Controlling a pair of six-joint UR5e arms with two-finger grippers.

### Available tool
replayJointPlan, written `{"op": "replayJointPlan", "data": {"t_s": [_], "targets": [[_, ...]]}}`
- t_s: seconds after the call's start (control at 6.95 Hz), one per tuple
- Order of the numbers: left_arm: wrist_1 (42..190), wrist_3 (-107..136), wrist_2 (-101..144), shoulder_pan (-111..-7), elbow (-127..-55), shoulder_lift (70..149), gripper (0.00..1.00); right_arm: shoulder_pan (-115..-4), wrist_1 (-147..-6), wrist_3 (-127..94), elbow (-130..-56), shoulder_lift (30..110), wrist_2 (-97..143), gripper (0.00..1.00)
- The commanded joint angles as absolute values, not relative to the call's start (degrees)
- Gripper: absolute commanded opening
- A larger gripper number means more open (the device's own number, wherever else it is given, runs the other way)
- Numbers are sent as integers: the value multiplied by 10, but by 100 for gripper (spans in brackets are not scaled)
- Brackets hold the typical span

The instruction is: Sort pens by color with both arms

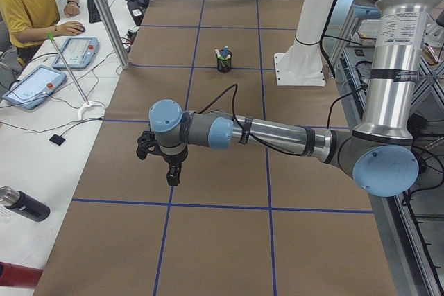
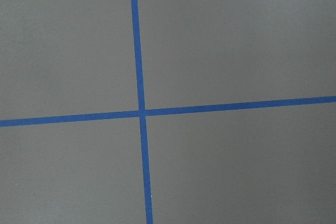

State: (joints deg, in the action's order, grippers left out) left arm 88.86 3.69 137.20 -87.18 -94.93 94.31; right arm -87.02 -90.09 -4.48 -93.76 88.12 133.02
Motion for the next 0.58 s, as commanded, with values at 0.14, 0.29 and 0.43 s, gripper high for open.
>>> {"op": "replayJointPlan", "data": {"t_s": [0.14, 0.29, 0.43], "targets": [[889, 37, 1371, -871, -960, 943, 100, -870, -900, -45, -942, 878, 1330, 100], [889, 36, 1371, -871, -964, 945, 100, -870, -892, -45, -957, 880, 1330, 100], [889, 36, 1371, -871, -965, 946, 100, -869, -889, -44, -961, 879, 1331, 100]]}}
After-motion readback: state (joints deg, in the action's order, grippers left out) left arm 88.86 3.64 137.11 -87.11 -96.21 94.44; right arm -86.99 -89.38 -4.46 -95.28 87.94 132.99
